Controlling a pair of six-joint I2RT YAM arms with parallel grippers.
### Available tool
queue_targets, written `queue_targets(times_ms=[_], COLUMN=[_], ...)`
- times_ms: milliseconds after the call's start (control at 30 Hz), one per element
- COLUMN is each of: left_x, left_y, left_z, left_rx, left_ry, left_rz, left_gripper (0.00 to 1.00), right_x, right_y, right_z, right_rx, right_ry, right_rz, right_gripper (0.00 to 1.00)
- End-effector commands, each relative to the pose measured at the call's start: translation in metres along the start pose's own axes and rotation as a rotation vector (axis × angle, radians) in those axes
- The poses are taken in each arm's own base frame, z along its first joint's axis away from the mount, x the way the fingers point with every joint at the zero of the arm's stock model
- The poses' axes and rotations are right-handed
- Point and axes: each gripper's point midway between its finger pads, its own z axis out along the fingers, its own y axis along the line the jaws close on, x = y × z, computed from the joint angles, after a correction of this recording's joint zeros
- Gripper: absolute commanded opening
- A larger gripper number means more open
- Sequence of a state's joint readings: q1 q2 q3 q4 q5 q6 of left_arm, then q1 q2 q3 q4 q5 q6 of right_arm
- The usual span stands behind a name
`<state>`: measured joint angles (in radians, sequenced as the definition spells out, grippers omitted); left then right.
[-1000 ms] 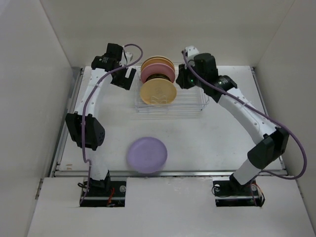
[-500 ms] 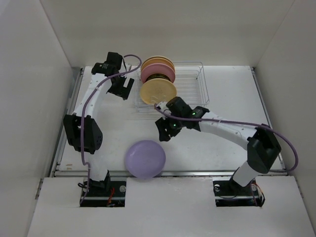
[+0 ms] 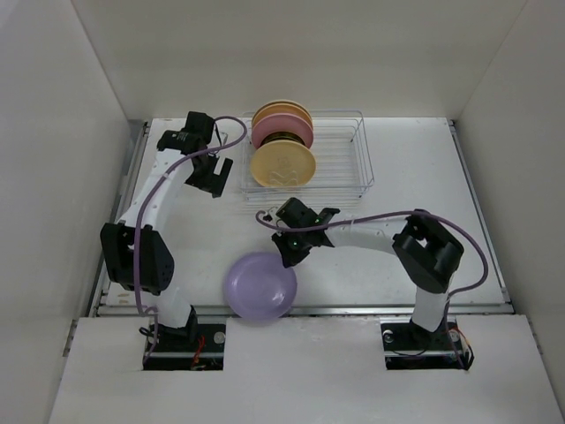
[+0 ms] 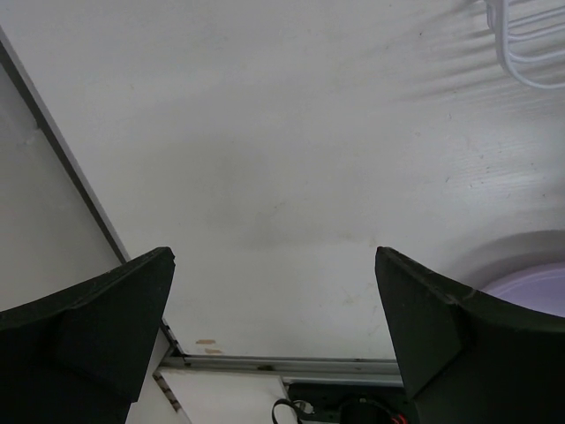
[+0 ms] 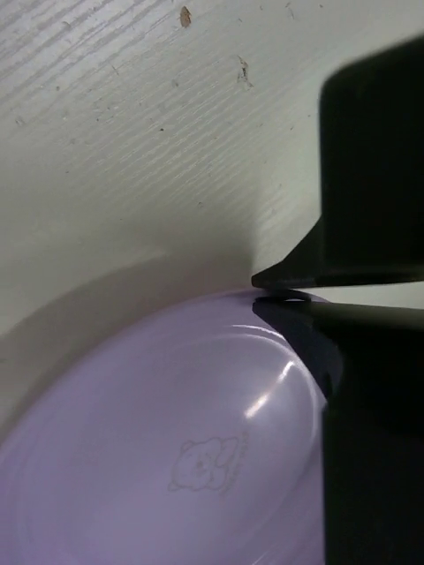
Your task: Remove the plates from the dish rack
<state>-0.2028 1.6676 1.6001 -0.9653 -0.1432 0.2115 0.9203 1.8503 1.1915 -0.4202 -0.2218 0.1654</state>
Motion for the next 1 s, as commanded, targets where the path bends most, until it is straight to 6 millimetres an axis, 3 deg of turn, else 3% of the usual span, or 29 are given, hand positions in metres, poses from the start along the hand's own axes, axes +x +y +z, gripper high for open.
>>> queue_targets(times_ms=[0,33,267,300,433,633,667,700,733,767,833,967], left_x=[0.001,0.004,0.004,0.001,-0.005,-0.005,-0.005,-0.005,-0.005,-0.005,-0.004,-0.006], left_y=[0.009,0.010,0.013,0.012,0.012,0.012,0.012,0.012,0.012,0.013,0.014,0.015], left_z=[-0.022,-0.020,-0.024,-0.026,-0.024,-0.024,-0.024,-0.024,-0.024,-0.024,-0.024,-0.018], left_rx=[-0.039,-0.048,-0.060,-0.051,-0.051,-0.051,-0.051,-0.051,-0.051,-0.051,-0.060,-0.068], left_ry=[-0.057,-0.045,-0.063,-0.075,-0.077,-0.076,-0.076,-0.076,-0.076,-0.076,-0.075,-0.065], left_rz=[-0.029,-0.028,-0.023,-0.025,-0.036,-0.036,-0.036,-0.036,-0.036,-0.025,-0.025,-0.024], left_gripper=[0.96,0.96,0.96,0.96,0.96,0.96,0.96,0.96,0.96,0.96,0.96,0.98], right_x=[-0.020,-0.016,-0.029,-0.028,-0.038,-0.040,-0.040,-0.047,-0.053,-0.060,-0.090,-0.143], right_y=[0.001,-0.002,-0.036,-0.052,-0.082,-0.090,-0.086,-0.081,-0.079,-0.076,-0.065,-0.059], right_z=[0.003,0.004,-0.019,-0.024,-0.037,-0.038,-0.036,-0.047,-0.057,-0.069,-0.118,-0.191], right_rx=[0.037,0.047,0.250,0.313,0.429,0.485,0.460,0.442,0.437,0.431,0.424,0.434], right_ry=[-0.095,-0.088,-0.194,-0.199,-0.248,-0.254,-0.244,-0.274,-0.298,-0.328,-0.455,-0.629], right_rz=[0.000,0.014,0.087,0.120,0.236,0.273,0.262,0.249,0.227,0.210,0.127,0.007], right_gripper=[0.09,0.00,0.00,0.00,0.00,0.03,0.13,0.26,0.57,0.66,0.79,0.87])
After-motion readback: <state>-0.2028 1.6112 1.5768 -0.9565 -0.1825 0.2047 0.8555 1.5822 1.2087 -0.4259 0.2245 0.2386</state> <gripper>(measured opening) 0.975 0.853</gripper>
